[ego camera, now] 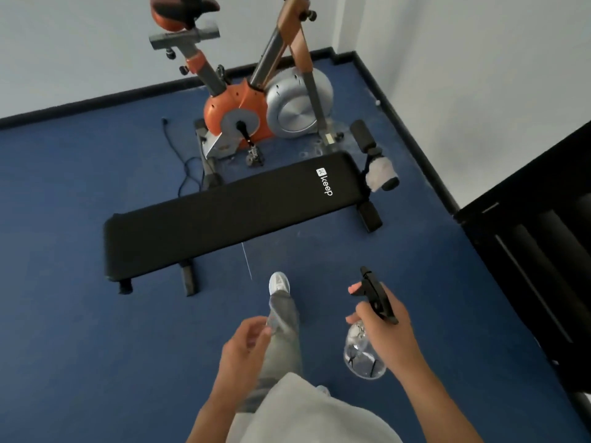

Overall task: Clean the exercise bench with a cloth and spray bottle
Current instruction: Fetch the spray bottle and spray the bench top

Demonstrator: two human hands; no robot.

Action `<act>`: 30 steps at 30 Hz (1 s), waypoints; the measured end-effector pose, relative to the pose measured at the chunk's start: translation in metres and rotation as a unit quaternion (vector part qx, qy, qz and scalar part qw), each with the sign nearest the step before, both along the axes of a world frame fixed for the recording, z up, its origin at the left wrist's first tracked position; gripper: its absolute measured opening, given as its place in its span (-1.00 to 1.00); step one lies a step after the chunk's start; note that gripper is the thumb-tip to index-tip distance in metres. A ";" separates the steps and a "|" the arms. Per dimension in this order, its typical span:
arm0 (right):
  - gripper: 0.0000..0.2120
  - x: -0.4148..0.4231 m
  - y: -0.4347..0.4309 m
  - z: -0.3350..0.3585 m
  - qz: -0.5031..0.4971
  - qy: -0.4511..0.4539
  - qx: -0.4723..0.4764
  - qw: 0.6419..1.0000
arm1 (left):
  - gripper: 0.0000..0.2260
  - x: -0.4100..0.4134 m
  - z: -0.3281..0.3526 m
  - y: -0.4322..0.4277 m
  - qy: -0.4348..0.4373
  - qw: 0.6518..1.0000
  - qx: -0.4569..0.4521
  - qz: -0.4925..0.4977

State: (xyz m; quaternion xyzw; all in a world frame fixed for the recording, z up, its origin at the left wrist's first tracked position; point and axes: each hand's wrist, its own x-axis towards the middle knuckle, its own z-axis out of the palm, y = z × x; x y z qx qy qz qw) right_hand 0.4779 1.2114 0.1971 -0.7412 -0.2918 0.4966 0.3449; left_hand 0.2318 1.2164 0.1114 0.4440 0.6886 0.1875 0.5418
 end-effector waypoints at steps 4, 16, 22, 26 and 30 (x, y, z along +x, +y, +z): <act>-0.73 0.021 0.092 -0.027 0.005 -0.040 -0.027 0.999 | -0.87 0.001 -0.042 0.096 0.066 0.997 -0.024 0.017; -0.88 0.086 0.297 -0.154 0.010 -0.108 -0.097 0.989 | -0.63 0.080 -0.199 0.358 0.158 0.978 -0.033 -0.132; -0.88 0.117 0.341 -0.247 0.031 -0.111 -0.114 0.987 | -0.38 0.132 -0.299 0.438 0.222 0.960 -0.050 -0.164; -0.94 0.130 0.361 -0.304 0.052 -0.134 -0.114 0.983 | -0.29 0.134 -0.352 0.461 0.321 0.929 -0.042 -0.181; -0.92 0.138 0.380 -0.339 0.048 -0.136 -0.102 0.984 | -0.26 0.126 -0.387 0.456 0.371 0.898 -0.065 -0.227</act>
